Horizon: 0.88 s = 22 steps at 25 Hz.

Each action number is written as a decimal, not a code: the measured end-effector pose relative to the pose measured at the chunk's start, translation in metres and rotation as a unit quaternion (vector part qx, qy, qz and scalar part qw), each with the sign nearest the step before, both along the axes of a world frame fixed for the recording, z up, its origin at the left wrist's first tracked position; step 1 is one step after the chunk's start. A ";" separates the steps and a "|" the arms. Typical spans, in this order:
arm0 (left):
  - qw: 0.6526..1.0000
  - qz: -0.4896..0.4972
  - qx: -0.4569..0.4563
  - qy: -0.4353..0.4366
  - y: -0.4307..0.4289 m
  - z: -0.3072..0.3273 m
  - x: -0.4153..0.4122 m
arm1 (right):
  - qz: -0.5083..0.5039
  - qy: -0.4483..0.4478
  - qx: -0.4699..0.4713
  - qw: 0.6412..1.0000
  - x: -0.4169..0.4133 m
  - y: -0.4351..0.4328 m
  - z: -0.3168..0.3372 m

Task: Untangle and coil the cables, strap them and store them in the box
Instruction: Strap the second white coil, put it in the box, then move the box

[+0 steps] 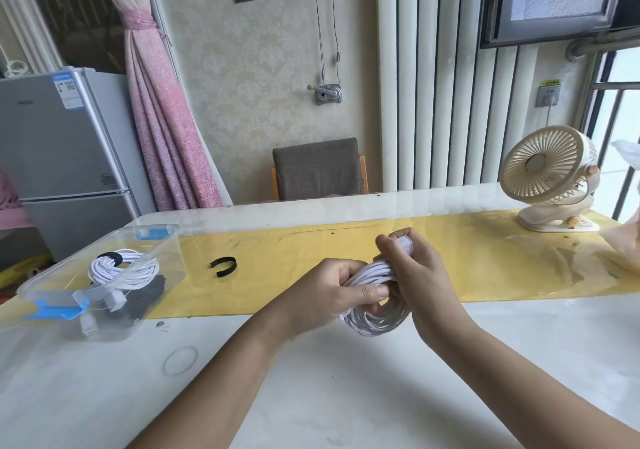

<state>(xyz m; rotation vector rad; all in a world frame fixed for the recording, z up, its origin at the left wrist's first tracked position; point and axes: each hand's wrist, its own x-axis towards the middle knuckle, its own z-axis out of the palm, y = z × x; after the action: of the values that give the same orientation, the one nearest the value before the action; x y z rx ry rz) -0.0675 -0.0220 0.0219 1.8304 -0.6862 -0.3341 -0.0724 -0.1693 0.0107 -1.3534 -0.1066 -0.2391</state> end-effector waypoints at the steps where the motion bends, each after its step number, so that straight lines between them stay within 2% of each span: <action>1: 1.000 -0.013 -0.005 0.006 0.003 -0.002 0.001 | -0.002 0.006 0.018 1.000 0.001 0.000 -0.002; 4: 1.000 0.003 0.000 -0.018 0.012 -0.017 0.003 | 0.015 0.036 0.017 0.999 0.004 0.006 -0.011; 7: 0.994 0.095 -0.050 -0.036 0.042 -0.014 0.013 | 0.079 0.038 -0.029 0.996 0.010 0.015 -0.024; 9: 0.981 0.169 -0.065 -0.065 0.077 0.000 0.025 | 0.080 0.032 -0.133 0.987 0.014 0.016 -0.036; 11: 0.967 0.227 -0.060 -0.101 0.119 0.009 0.036 | 0.059 0.016 -0.282 0.958 0.018 0.018 -0.047; 13: 0.950 0.280 -0.058 -0.123 0.158 0.006 0.044 | 0.046 -0.006 -0.354 0.934 0.023 0.028 -0.054; 16: 0.922 0.352 -0.062 -0.149 0.191 -0.005 0.054 | 0.047 -0.054 -0.395 0.916 0.043 0.063 -0.055; 19: 0.900 0.387 -0.003 -0.202 0.206 -0.012 0.064 | 0.053 -0.083 -0.429 0.898 0.079 0.116 -0.060; 22: 0.886 0.407 0.024 -0.222 0.209 -0.017 0.067 | 0.058 -0.085 -0.433 0.895 0.113 0.162 -0.063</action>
<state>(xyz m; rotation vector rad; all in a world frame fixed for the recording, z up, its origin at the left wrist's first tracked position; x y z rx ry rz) -0.0007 0.1873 0.0053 2.0848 -0.1489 0.6471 0.0405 -0.0077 -0.0522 -2.2062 -0.4841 -0.2149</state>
